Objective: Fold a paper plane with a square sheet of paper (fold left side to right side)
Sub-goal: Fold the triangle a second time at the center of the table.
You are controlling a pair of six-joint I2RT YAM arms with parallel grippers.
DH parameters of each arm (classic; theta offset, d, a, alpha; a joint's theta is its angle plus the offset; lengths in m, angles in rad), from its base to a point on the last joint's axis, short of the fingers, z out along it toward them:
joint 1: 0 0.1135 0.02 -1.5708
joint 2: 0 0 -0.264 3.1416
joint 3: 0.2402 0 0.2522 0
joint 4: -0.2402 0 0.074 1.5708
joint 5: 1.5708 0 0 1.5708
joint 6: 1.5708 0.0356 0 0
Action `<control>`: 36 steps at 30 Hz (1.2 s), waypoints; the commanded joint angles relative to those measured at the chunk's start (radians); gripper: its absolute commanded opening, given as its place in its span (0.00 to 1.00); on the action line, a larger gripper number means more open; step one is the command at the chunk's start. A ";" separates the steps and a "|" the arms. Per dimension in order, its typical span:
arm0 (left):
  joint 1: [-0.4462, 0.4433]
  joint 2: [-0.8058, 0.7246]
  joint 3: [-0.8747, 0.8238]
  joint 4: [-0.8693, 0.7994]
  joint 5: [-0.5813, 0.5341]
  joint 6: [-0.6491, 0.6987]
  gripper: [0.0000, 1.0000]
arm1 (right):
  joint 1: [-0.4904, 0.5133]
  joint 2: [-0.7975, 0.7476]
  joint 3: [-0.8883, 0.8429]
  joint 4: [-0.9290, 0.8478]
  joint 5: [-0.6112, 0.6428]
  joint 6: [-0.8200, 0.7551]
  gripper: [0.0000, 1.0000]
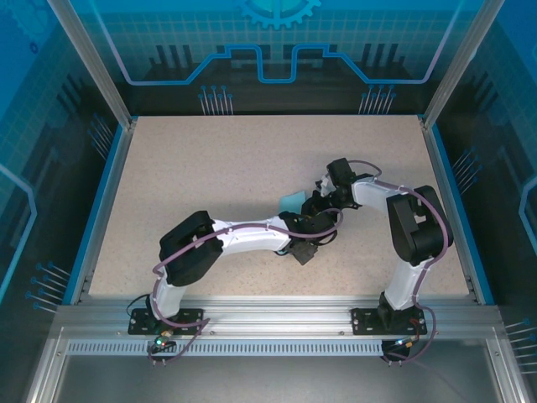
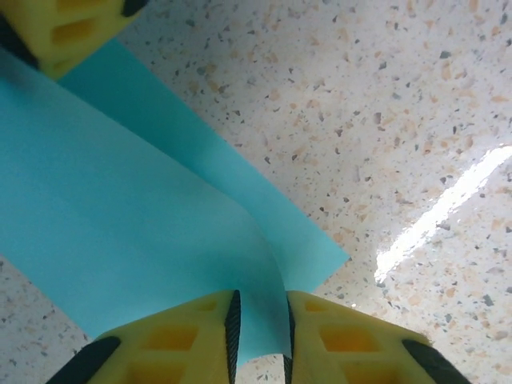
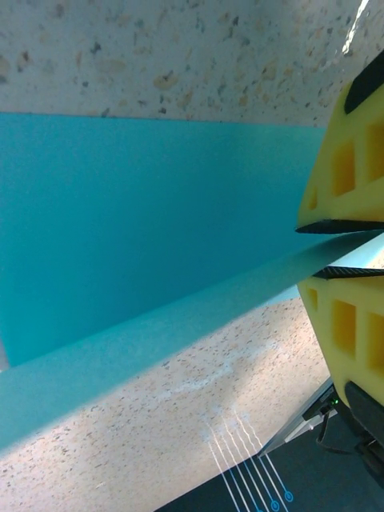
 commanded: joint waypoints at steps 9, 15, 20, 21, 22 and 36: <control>0.032 -0.108 -0.047 0.032 0.105 -0.033 0.04 | -0.017 -0.029 0.029 -0.024 0.037 -0.045 0.25; 0.093 -0.153 -0.098 0.075 0.278 -0.070 0.02 | -0.037 -0.139 0.000 0.032 0.098 -0.033 0.39; 0.154 -0.172 -0.137 0.134 0.431 -0.111 0.04 | -0.062 -0.259 -0.062 0.029 0.157 -0.046 0.46; 0.166 -0.176 -0.144 0.145 0.452 -0.124 0.04 | -0.064 -0.279 -0.079 0.022 0.172 -0.052 0.46; 0.180 -0.178 -0.152 0.160 0.477 -0.134 0.05 | -0.064 -0.313 -0.101 0.019 0.190 -0.056 0.46; 0.290 -0.180 -0.227 0.242 0.649 -0.228 0.07 | 0.083 -0.546 -0.490 0.196 0.181 0.046 0.00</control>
